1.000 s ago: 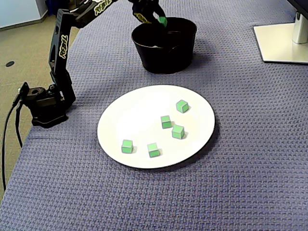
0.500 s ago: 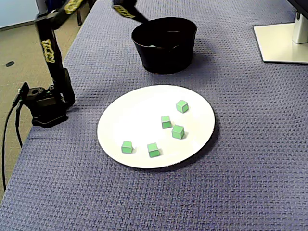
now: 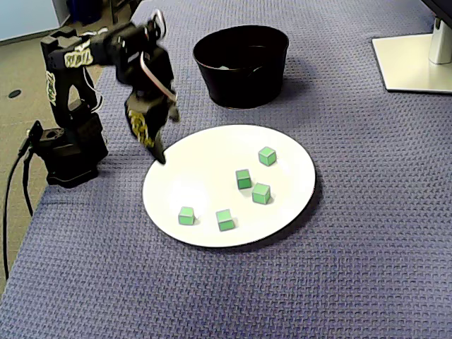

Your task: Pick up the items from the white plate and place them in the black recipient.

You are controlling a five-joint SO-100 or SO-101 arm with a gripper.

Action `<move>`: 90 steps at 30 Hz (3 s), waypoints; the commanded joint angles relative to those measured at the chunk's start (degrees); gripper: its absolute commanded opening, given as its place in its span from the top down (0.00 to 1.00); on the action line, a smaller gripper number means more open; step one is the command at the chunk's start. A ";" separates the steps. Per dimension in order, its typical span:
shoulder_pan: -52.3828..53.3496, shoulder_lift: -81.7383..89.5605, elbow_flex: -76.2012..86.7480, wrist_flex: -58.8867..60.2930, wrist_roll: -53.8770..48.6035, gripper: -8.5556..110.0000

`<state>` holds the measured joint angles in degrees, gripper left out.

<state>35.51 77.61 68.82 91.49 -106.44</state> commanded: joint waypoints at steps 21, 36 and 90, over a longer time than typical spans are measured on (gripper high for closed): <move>2.72 -24.43 -9.84 -17.14 1.76 0.56; 2.20 -26.37 -8.79 -16.17 1.76 0.83; -64.51 -7.56 -28.04 -11.25 83.76 0.58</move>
<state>-32.34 58.01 40.87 78.05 -24.52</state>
